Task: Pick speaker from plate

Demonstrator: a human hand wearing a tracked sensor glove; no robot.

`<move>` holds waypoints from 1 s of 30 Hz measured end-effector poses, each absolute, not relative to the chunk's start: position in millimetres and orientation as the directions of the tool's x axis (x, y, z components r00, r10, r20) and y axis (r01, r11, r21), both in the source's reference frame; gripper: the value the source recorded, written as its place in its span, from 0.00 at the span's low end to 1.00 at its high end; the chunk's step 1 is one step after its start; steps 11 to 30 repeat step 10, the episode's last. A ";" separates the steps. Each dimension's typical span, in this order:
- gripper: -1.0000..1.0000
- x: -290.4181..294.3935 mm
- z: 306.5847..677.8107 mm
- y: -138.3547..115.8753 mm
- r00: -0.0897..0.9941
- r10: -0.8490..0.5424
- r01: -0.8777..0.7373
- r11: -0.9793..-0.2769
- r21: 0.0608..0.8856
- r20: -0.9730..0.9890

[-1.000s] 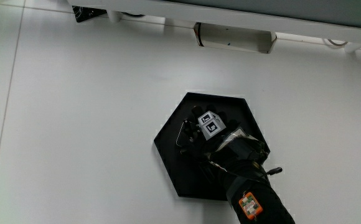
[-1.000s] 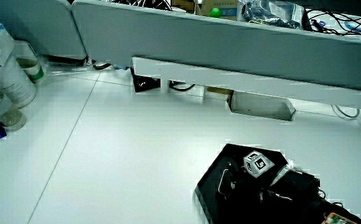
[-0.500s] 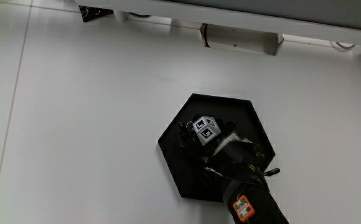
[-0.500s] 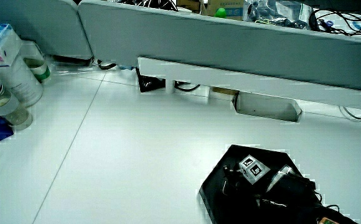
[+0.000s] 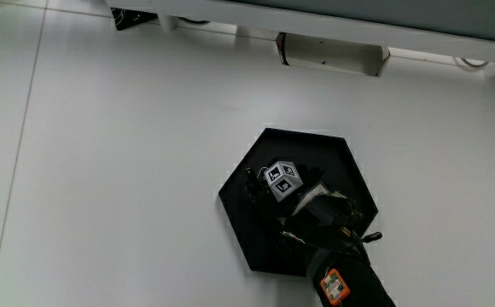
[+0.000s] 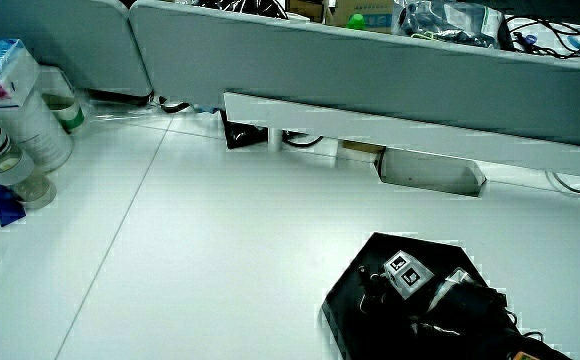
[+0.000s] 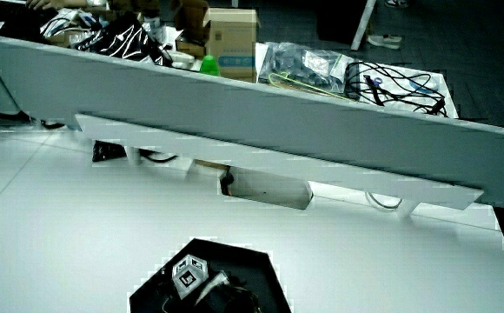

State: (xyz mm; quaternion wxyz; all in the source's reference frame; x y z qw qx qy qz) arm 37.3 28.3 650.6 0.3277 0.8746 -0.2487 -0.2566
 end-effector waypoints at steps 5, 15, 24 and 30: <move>1.00 38.7 620.2 20.5 0.757 -0.600 -0.341 -0.700 0.627 -0.259; 1.00 62.5 599.7 9.8 0.745 -0.555 -0.308 -0.778 0.548 -0.369; 1.00 62.5 599.7 9.8 0.745 -0.555 -0.308 -0.778 0.548 -0.369; 1.00 62.5 599.7 9.8 0.745 -0.555 -0.308 -0.778 0.548 -0.369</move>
